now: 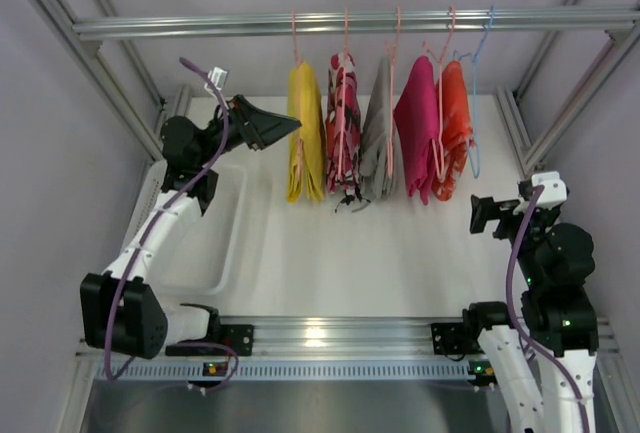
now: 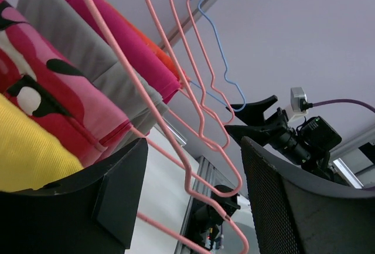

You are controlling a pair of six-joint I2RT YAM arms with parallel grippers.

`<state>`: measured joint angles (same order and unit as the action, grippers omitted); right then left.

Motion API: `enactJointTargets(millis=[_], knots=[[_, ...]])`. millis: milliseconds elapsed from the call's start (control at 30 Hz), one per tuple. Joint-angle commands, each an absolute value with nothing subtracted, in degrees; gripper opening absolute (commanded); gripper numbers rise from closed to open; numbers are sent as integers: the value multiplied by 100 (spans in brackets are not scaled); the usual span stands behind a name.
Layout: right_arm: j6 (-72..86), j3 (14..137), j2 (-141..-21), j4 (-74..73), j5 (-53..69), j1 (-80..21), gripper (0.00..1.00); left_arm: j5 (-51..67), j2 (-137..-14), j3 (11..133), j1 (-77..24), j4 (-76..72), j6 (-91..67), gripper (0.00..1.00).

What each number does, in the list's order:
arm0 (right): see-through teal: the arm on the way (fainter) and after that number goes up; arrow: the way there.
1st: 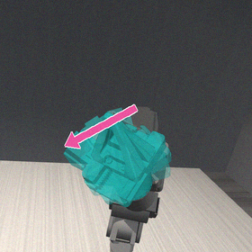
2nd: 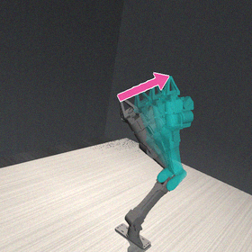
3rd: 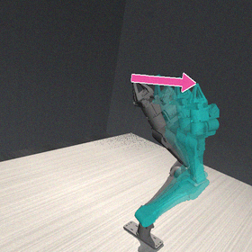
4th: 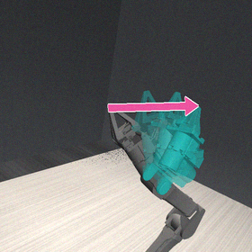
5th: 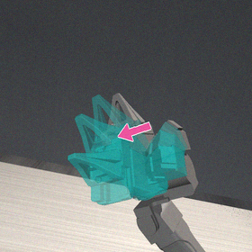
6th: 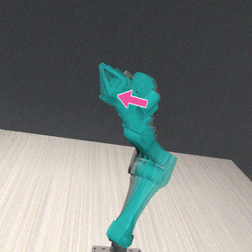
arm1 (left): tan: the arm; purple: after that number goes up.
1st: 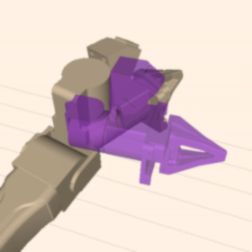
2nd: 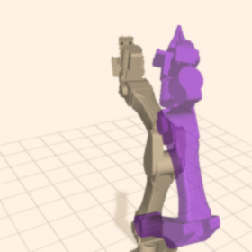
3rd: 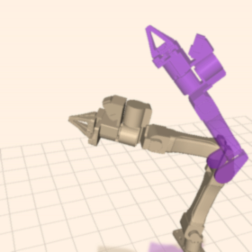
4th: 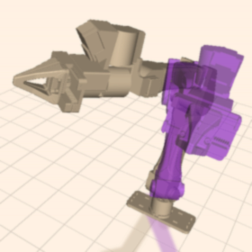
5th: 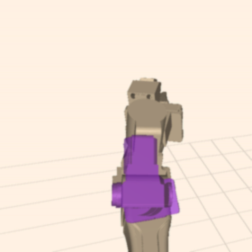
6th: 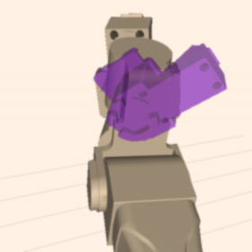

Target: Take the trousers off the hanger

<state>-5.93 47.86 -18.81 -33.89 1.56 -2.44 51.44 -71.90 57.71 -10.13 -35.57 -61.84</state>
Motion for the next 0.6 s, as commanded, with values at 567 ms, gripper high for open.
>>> enactJointTargets(millis=[567], knots=[[-677,5124,-2250,-3120,290,-158,99,5106,-8551,6478,-1388,-5853,-7874,51]])
